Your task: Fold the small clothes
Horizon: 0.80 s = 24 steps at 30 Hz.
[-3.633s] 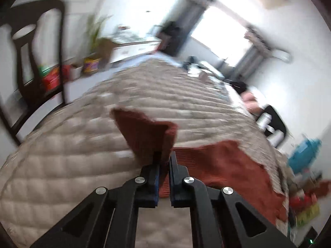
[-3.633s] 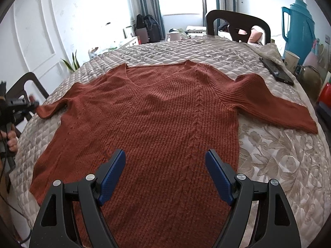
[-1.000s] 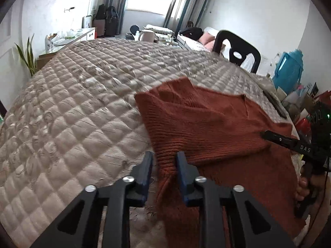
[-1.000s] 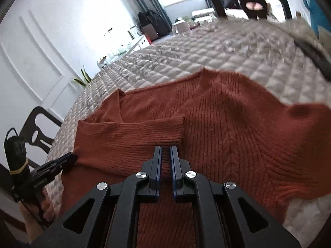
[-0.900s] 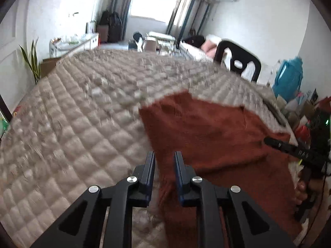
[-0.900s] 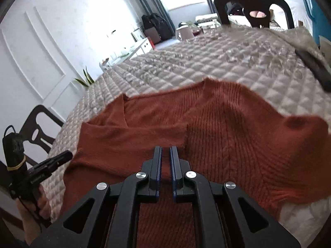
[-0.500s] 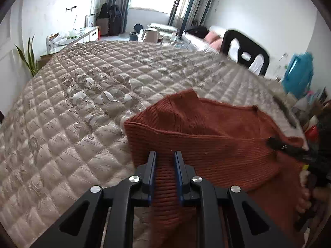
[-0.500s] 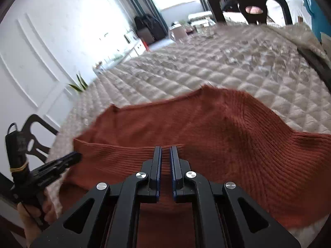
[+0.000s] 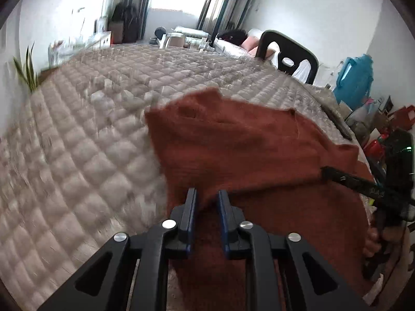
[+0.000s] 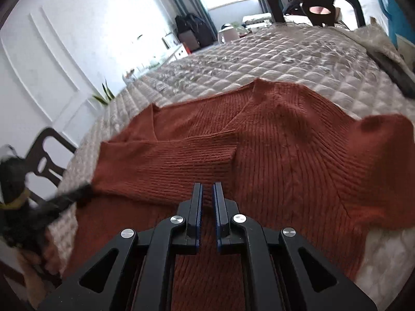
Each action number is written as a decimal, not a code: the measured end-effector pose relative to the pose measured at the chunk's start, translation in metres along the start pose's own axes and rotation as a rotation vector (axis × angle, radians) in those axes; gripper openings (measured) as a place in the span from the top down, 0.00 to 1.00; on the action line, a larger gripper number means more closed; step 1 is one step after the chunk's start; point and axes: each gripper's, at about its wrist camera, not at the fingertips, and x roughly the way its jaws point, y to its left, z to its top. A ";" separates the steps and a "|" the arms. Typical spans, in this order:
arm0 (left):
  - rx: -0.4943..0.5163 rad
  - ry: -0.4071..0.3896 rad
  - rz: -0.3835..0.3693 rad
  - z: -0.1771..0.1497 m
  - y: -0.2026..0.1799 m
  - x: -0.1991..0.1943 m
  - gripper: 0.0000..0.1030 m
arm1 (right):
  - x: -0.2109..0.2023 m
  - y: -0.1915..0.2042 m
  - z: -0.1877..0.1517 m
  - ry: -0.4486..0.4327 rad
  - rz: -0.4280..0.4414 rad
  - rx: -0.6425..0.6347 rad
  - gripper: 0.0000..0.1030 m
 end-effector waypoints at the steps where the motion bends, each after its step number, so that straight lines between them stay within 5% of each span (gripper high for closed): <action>1: -0.002 -0.002 -0.004 -0.001 0.001 -0.003 0.82 | -0.005 -0.003 -0.002 0.000 -0.002 0.016 0.93; 6: -0.009 -0.007 -0.012 -0.010 0.001 -0.018 0.80 | -0.032 -0.022 -0.021 -0.005 -0.038 0.048 0.90; 12: 0.014 -0.054 -0.013 -0.028 -0.008 -0.042 0.59 | -0.079 -0.051 -0.051 -0.075 -0.050 0.113 0.70; 24: 0.108 -0.040 -0.004 -0.039 -0.038 -0.039 0.43 | -0.138 -0.130 -0.063 -0.242 -0.196 0.376 0.70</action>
